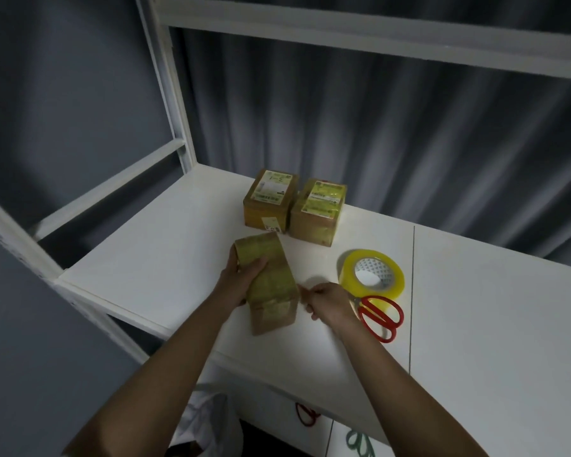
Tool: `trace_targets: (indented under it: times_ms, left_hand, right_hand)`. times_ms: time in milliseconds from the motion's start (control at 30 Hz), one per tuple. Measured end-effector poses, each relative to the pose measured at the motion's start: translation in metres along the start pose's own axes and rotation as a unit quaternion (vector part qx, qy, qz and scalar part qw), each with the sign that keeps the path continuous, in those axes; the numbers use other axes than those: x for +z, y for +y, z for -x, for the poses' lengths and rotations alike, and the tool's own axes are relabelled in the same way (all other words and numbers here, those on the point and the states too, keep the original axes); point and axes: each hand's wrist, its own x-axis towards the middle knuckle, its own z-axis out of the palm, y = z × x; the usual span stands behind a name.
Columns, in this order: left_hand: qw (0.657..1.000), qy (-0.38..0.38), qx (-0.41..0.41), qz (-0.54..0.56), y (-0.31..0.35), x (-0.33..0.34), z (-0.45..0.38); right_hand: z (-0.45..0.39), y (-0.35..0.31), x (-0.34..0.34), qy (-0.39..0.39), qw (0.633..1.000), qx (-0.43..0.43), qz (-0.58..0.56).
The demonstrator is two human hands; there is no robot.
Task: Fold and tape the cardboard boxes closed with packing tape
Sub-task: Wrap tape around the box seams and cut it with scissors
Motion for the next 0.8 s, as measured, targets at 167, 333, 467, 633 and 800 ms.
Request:
trace_targets:
  times_ms: [167,333,467,633,800]
  left_hand:
    - [1.0,0.011,0.005,0.015,-0.005,0.0,-0.005]
    - [0.999,0.023,0.02,0.029,-0.011,0.004,-0.012]
    - [0.998,0.043,0.034,0.028,-0.014,0.008,-0.013]
    - [0.997,0.061,0.048,0.008,-0.017,0.01,-0.016]
    - [0.996,0.061,0.064,-0.013,-0.015,0.011,-0.013]
  right_hand:
    - [0.008,-0.006,-0.012,0.142,0.964,-0.209,0.087]
    - [0.031,-0.028,0.012,-0.026,0.957,-0.209,-0.198]
    - [0.029,-0.007,0.036,-0.096,0.961,-0.152,-0.209]
    - [0.024,0.015,0.043,-0.089,0.96,-0.165,-0.209]
    - [0.023,0.018,0.041,-0.104,0.971,-0.118,-0.179]
